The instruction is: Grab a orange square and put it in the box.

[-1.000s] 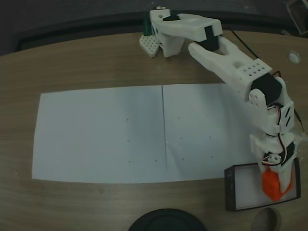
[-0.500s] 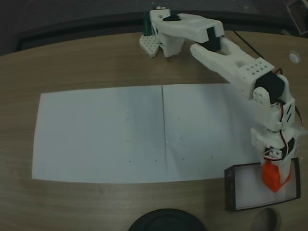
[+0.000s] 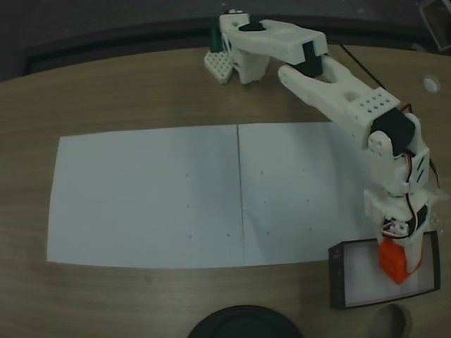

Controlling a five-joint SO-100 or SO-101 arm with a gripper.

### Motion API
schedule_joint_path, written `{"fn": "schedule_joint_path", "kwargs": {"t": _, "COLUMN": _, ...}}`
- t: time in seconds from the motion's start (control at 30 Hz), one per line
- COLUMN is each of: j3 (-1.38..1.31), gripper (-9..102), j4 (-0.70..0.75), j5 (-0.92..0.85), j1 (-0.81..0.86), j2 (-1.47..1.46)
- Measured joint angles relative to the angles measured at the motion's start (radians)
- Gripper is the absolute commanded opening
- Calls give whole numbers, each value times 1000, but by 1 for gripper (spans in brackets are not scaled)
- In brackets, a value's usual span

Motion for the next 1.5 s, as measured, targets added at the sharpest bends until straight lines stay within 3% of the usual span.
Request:
{"fn": "schedule_joint_path", "kwargs": {"t": 0.37, "j3": 0, "gripper": 27, "j4": 21, "j5": 0, "j1": -6, "j2": 0}}
{"fn": "schedule_joint_path", "kwargs": {"t": 0.43, "j3": 0, "gripper": 21, "j4": 21, "j5": 0, "j1": -6, "j2": 0}}
{"fn": "schedule_joint_path", "kwargs": {"t": 0.53, "j3": -6, "gripper": -1, "j4": 49, "j5": 0, "j1": -5, "j2": 0}}
{"fn": "schedule_joint_path", "kwargs": {"t": 0.77, "j3": -46, "gripper": 0, "j4": 215, "j5": 0, "j1": 31, "j2": 107}}
{"fn": "schedule_joint_path", "kwargs": {"t": 1.0, "j3": -184, "gripper": 0, "j4": 480, "j5": 0, "j1": 48, "j2": 419}}
{"fn": "schedule_joint_path", "kwargs": {"t": 1.13, "j3": -164, "gripper": 0, "j4": 505, "j5": 0, "j1": 84, "j2": 655}}
{"fn": "schedule_joint_path", "kwargs": {"t": 1.5, "j3": 598, "gripper": 0, "j4": 505, "j5": 0, "j1": 316, "j2": 1637}}
